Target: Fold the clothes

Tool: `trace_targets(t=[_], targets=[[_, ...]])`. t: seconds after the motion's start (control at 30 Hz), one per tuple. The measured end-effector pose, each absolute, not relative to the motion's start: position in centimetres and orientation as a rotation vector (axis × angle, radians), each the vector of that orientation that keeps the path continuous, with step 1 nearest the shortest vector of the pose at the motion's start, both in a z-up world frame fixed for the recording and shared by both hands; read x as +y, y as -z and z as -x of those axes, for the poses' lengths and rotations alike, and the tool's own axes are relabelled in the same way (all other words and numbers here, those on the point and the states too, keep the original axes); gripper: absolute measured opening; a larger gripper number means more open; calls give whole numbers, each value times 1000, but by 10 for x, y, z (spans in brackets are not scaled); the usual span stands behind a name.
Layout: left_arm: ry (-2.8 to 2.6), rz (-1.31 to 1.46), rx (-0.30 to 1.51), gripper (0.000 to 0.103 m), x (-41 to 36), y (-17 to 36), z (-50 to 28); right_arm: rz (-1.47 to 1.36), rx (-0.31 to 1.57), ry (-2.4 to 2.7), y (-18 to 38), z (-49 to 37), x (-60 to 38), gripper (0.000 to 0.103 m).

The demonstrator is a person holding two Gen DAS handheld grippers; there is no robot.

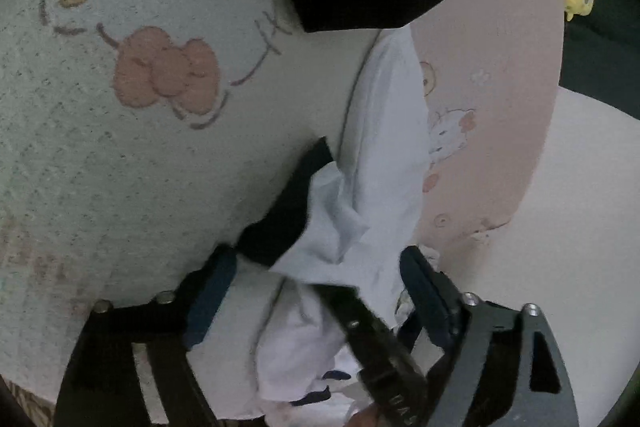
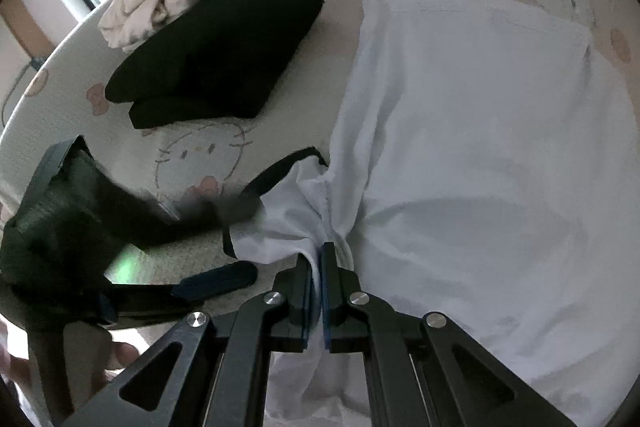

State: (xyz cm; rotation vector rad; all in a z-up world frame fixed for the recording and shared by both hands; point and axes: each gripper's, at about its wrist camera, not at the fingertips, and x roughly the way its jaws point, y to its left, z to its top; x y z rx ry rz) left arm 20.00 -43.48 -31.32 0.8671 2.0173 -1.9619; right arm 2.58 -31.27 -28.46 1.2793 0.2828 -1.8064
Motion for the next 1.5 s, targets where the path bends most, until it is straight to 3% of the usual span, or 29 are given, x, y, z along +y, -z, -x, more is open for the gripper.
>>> trace_targets(t=[0.2, 0.27, 0.3, 0.37, 0.43, 0.57, 0.67, 0.7, 1.27, 1.33, 1.37, 1.5], targets=[[1989, -855, 1954, 90, -426, 308, -189, -1314, 259, 1792, 288, -26, -311, 0], [2000, -832, 1930, 85, -421, 306, -184, -1312, 248, 1797, 287, -25, -309, 0], [2004, -825, 1915, 78, -419, 305, -183, -1311, 242, 1799, 287, -25, -308, 0], [1986, -876, 1842, 26, -422, 311, -186, -1305, 246, 1801, 286, -26, -309, 0], [1990, -890, 1803, 17, -424, 315, -188, -1296, 260, 1802, 286, -27, -309, 0], [2082, -877, 1692, 13, -424, 308, -190, -1262, 325, 1805, 285, -32, -312, 5], [2221, -855, 1561, 12, -420, 288, -191, -1219, 416, 1835, 283, -39, -316, 38], [2243, -844, 1548, 12, -420, 283, -193, -1204, 429, 1841, 282, -41, -317, 42], [2308, -782, 1609, 12, -430, 255, -200, -1088, 415, 1830, 268, -51, -349, 43], [2315, -794, 1599, 12, -429, 250, -195, -1085, 394, 1821, 265, -50, -350, 30], [2326, -804, 1599, 12, -428, 247, -193, -1085, 372, 1812, 263, -50, -350, 18], [2384, -820, 1572, 12, -421, 232, -182, -1082, 331, 1779, 259, -53, -351, 8]])
